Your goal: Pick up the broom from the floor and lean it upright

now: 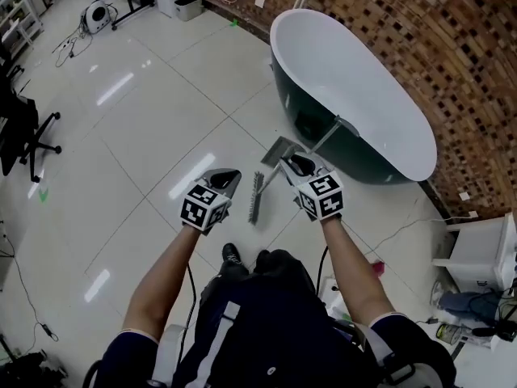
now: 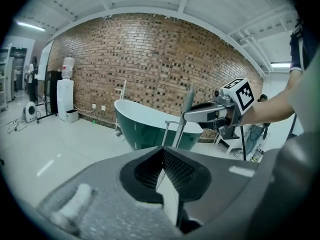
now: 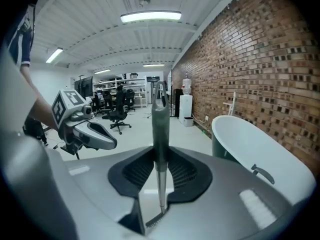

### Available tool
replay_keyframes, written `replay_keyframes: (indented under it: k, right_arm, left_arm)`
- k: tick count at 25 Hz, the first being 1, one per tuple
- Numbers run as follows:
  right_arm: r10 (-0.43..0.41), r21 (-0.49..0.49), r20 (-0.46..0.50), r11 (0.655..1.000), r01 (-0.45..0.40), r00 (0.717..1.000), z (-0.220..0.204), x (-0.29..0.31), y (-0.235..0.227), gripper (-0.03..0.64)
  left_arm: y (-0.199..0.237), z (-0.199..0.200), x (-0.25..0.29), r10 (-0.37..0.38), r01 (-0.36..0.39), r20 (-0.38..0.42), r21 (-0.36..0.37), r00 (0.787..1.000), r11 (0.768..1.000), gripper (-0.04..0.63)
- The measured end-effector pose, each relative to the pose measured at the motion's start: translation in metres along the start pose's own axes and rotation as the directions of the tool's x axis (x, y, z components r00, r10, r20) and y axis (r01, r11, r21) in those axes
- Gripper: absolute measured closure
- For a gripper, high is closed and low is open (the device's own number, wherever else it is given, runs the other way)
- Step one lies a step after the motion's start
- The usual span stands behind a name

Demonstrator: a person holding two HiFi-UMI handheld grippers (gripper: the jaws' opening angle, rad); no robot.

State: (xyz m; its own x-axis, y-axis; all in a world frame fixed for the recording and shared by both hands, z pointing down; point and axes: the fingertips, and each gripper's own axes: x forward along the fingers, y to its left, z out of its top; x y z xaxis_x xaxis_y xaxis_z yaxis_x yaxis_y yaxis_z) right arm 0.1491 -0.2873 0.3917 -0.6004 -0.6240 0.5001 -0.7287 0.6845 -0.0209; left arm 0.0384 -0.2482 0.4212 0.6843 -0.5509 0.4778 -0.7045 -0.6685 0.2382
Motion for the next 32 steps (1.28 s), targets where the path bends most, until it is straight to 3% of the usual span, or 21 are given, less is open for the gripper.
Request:
replay_keyframes:
  k: [7, 23, 32]
  right_arm:
    - [-0.09, 0.065, 0.024, 0.994, 0.088, 0.996, 0.018, 0.028, -0.068, 0.528]
    - [-0.022, 0.166, -0.006, 0.986, 0.022, 1.0, 0.018, 0.134, -0.198, 0.528]
    - [-0.099, 0.269, -0.083, 0.956, 0.118, 0.992, 0.012, 0.185, -0.248, 0.528]
  left_arm:
    - [0.026, 0.042, 0.057, -0.068, 0.068, -0.016, 0.038, 0.998, 0.997, 0.595]
    - [0.107, 0.112, 0.187, -0.028, 0.03, -0.083, 0.013, 0.996, 0.999, 0.595]
    - [0.157, 0.126, 0.241, -0.136, 0.136, -0.124, -0.009, 0.983, 0.991, 0.595]
